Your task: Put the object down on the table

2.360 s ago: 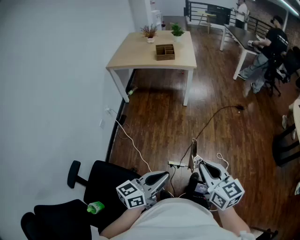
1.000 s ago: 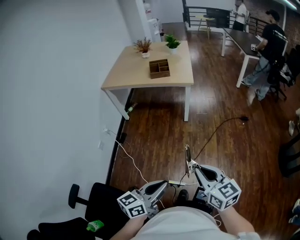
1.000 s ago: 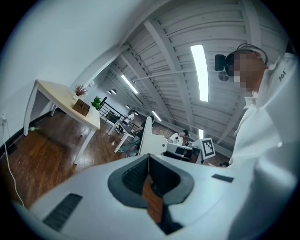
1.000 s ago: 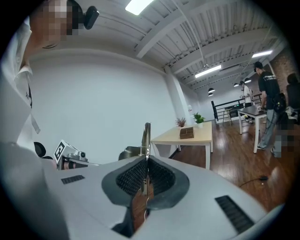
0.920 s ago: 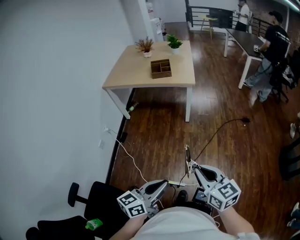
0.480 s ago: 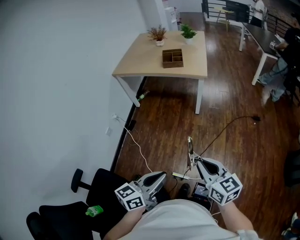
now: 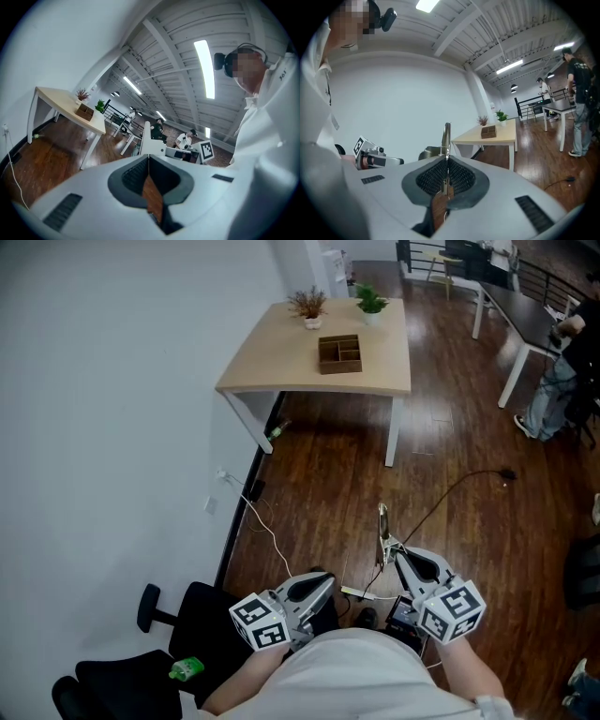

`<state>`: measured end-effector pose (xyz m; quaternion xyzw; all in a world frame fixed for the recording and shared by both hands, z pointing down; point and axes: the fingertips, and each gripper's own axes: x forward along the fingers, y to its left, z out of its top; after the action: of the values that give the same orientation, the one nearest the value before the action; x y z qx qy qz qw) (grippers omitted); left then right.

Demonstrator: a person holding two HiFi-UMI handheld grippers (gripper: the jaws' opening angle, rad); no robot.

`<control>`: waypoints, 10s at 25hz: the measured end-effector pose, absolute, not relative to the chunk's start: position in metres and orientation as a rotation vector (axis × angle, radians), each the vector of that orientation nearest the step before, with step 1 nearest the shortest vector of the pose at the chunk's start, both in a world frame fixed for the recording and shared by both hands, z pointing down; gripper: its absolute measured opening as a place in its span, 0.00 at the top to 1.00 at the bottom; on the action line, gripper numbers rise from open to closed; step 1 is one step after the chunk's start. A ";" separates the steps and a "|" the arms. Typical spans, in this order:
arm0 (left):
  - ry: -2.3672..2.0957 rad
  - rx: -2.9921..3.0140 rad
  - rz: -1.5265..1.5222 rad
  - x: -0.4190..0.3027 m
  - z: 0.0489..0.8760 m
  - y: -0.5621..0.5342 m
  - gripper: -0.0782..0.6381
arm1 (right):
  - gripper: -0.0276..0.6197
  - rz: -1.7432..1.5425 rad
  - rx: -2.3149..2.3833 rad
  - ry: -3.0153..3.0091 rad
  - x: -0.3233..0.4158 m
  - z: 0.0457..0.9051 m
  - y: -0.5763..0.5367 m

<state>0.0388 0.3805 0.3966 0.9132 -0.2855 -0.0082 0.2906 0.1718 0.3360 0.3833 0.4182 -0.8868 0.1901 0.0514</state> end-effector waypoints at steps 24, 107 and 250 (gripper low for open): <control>-0.710 2.409 -0.052 -0.113 0.399 0.194 0.89 | 0.93 0.598 1.263 -2.629 0.010 0.381 0.151; -0.299 2.477 0.036 -0.143 0.409 -0.281 0.89 | 0.93 0.625 1.722 -2.323 0.001 0.411 -0.288; -0.079 2.560 0.062 -0.040 0.386 -0.310 0.89 | 0.95 0.513 1.789 -2.113 0.084 0.428 -0.314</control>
<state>-0.0396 -0.3095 0.3858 0.9576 -0.0294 0.0231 0.2855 0.0843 -0.3138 0.4284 0.6269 -0.7405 0.1797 0.1622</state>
